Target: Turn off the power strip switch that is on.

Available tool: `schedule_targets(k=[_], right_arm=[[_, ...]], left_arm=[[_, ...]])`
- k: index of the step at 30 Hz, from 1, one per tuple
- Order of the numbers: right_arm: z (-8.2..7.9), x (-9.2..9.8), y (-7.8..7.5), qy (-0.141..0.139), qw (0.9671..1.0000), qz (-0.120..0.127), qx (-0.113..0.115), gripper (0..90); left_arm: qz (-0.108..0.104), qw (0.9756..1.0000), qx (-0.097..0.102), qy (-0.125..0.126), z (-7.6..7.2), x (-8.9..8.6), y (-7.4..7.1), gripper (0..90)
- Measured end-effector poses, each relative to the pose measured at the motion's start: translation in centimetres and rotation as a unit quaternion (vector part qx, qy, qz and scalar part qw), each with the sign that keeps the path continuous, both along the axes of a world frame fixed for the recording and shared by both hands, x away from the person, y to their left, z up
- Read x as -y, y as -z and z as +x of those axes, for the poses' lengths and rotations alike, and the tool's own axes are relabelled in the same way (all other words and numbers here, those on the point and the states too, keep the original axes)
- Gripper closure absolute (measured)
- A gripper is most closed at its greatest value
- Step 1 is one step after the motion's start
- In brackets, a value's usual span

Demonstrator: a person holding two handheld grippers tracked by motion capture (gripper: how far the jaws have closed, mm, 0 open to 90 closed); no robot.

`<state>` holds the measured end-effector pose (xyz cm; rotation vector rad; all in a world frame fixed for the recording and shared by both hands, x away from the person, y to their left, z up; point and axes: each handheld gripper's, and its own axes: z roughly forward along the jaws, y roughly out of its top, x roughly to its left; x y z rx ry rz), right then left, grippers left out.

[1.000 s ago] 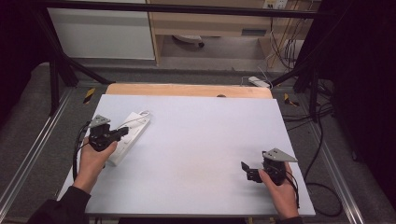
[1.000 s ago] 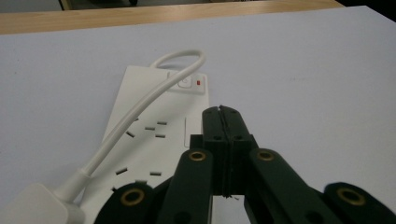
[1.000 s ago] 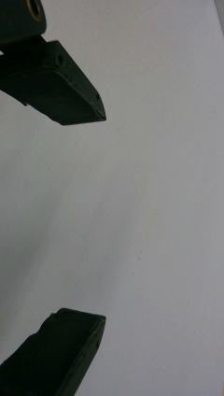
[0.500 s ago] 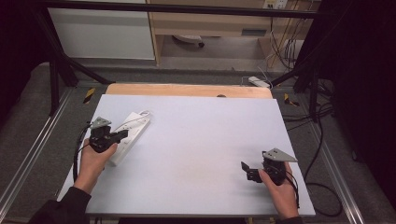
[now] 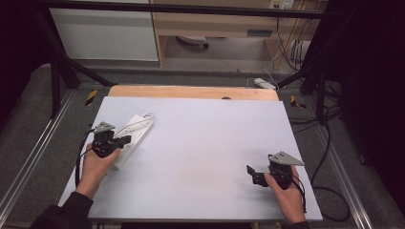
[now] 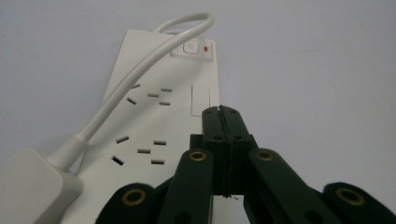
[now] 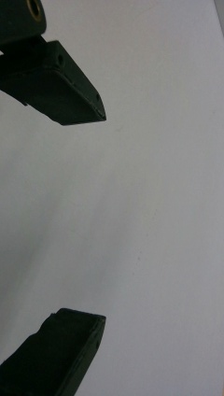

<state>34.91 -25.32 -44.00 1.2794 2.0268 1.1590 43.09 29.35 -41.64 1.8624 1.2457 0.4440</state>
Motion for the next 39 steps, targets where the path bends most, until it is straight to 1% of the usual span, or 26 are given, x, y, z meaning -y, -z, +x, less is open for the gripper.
schedule_targets(k=[6,9,17,30,39], right_arm=[[0.00,0.00,0.01,0.001,1.0000,0.000,-0.001,4.2],[-0.01,0.00,-0.01,0.000,1.0000,0.000,0.000,4.2],[0.00,0.01,-0.01,0.000,1.0000,0.000,0.000,4.2],[-0.01,0.01,-0.01,0.000,1.0000,0.000,0.000,4.2],[0.00,0.01,-0.01,0.000,1.0000,0.000,0.000,4.2]], left_arm=[[0.005,1.0000,-0.004,0.002,0.00,0.01,0.23,90.0],[0.006,0.9999,-0.010,0.000,0.04,-0.10,0.44,90.0],[0.011,0.9998,-0.015,-0.001,0.07,-0.23,0.65,90.0],[0.020,0.9996,-0.018,0.001,0.07,-0.12,0.90,90.0],[0.023,0.9996,-0.019,0.000,0.10,-0.15,0.99,90.0]])
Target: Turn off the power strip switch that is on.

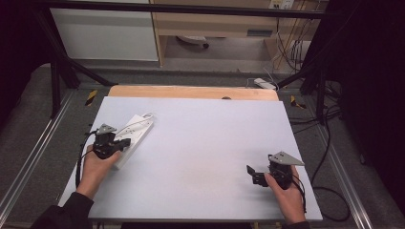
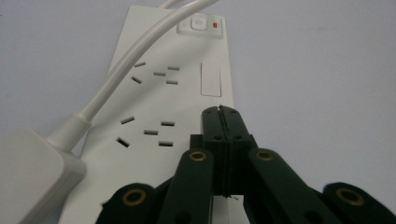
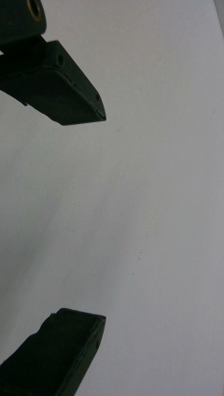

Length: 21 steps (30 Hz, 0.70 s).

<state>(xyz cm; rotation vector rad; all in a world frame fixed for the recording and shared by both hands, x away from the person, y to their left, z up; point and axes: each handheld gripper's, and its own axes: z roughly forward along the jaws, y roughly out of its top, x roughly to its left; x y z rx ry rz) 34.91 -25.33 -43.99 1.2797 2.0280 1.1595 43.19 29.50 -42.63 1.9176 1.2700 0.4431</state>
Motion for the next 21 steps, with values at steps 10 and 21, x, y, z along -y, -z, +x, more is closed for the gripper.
schedule_targets(k=[10,21], right_arm=[[-0.01,-0.01,-0.01,0.000,1.0000,-0.001,0.001,4.2],[0.00,-0.01,0.00,-0.001,1.0000,-0.003,0.002,4.2]], left_arm=[[0.005,1.0000,0.000,0.001,-0.03,0.07,0.10,90.0],[0.008,1.0000,0.000,0.001,-0.03,0.04,0.19,90.0]])
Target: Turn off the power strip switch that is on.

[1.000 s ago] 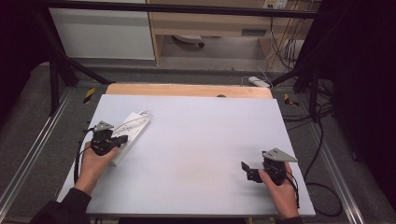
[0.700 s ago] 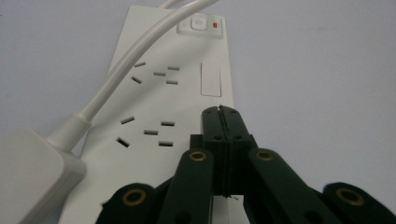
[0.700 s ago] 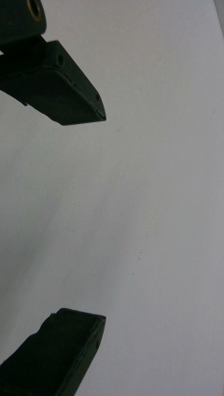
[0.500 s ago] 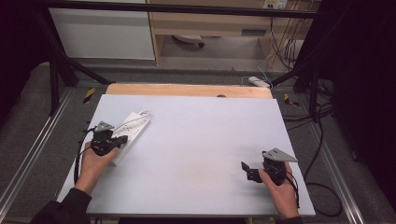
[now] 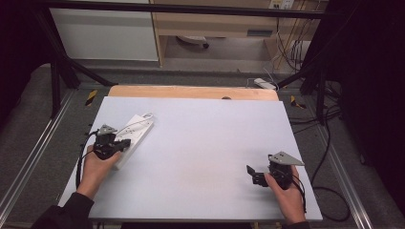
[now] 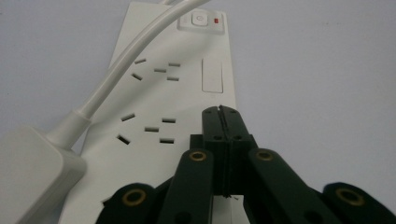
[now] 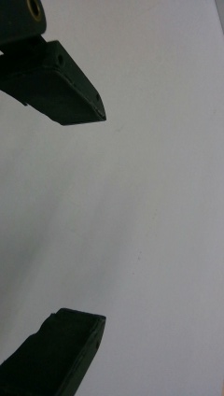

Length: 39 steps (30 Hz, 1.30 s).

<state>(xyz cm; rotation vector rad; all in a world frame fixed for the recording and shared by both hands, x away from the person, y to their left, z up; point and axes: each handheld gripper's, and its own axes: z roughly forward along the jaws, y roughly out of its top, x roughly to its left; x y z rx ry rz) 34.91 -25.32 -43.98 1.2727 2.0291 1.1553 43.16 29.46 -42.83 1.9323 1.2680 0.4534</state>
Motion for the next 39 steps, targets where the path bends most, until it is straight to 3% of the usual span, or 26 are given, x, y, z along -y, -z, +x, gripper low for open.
schedule_targets(k=[39], right_arm=[[0.01,-0.01,0.03,-0.002,1.0000,0.001,-0.002,4.3]], left_arm=[[-0.003,1.0000,0.002,0.003,-0.05,0.07,0.18,90.0]])
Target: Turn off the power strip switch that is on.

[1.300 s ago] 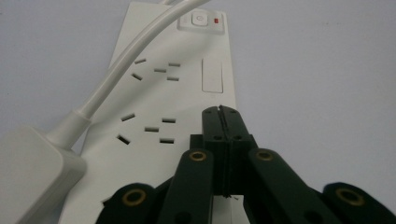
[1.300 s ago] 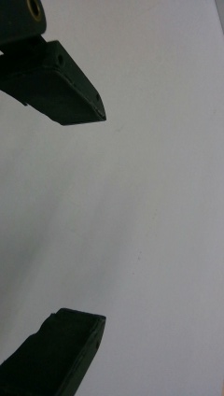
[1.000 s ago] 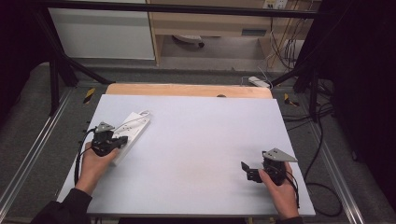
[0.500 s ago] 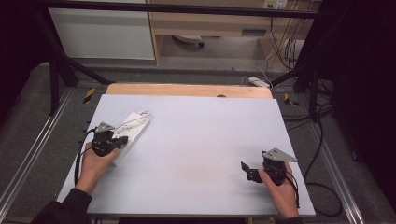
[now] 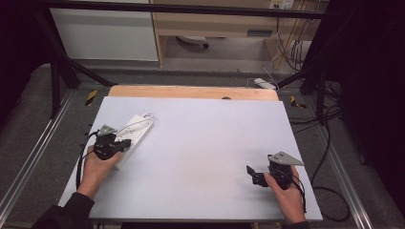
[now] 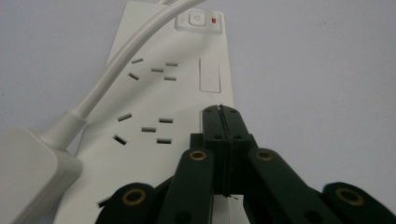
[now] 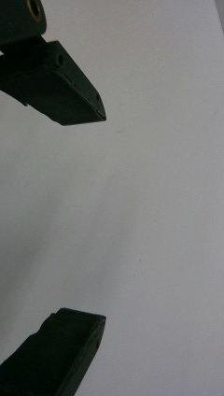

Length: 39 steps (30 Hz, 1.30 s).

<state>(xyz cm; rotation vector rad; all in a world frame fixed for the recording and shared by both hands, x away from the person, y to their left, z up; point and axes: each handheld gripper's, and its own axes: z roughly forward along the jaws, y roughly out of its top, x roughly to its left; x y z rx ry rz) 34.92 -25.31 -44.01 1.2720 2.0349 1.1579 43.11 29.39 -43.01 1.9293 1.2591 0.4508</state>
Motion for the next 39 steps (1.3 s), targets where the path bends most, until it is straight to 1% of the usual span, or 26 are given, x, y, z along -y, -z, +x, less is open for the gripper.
schedule_targets(k=[6,18,19,20,21,22,23,24,26,29,37,39], right_arm=[[-0.01,-0.02,0.01,0.000,1.0000,0.000,-0.001,4.3],[0.00,-0.03,0.03,-0.001,1.0000,-0.001,-0.002,4.3],[0.00,-0.03,0.02,-0.001,1.0000,-0.001,-0.002,4.3],[0.00,-0.03,0.02,-0.001,1.0000,-0.001,-0.002,4.3],[-0.02,-0.02,0.01,-0.001,1.0000,-0.001,-0.002,4.3],[-0.03,-0.02,0.01,-0.001,1.0000,-0.001,-0.002,4.3],[-0.03,-0.04,0.02,-0.001,1.0000,0.000,-0.003,4.3],[0.01,-0.05,0.06,-0.001,1.0000,-0.002,-0.002,4.3],[0.04,-0.09,0.07,-0.002,1.0000,-0.003,-0.001,4.3],[0.01,-0.14,0.06,-0.002,1.0000,-0.003,-0.003,4.3],[0.06,0.00,0.09,0.000,1.0000,-0.001,-0.003,4.3],[0.06,0.02,0.11,0.002,1.0000,0.001,-0.004,4.3]], left_arm=[[-0.003,1.0000,-0.001,0.002,0.03,-0.10,0.03,90.0],[-0.002,1.0000,-0.002,0.003,0.02,-0.09,0.01,90.0],[0.008,1.0000,-0.003,0.005,0.00,-0.05,0.06,90.0],[0.008,1.0000,-0.003,0.005,0.00,-0.05,0.06,90.0],[0.007,1.0000,-0.004,0.004,-0.03,-0.08,0.07,90.0],[-0.005,0.9999,-0.010,0.003,0.03,-0.26,0.08,90.0],[-0.005,0.9999,-0.010,0.003,0.03,-0.26,0.08,90.0],[-0.020,0.9997,-0.010,0.002,0.12,-0.44,0.24,90.0],[-0.020,0.9998,-0.008,0.003,0.09,-0.44,0.27,90.0],[-0.004,1.0000,-0.001,0.006,0.00,-0.18,0.20,90.0],[-0.007,1.0000,-0.003,0.006,-0.02,-0.10,0.15,90.0],[-0.012,0.9999,0.000,0.007,-0.01,-0.11,0.04,90.0]])
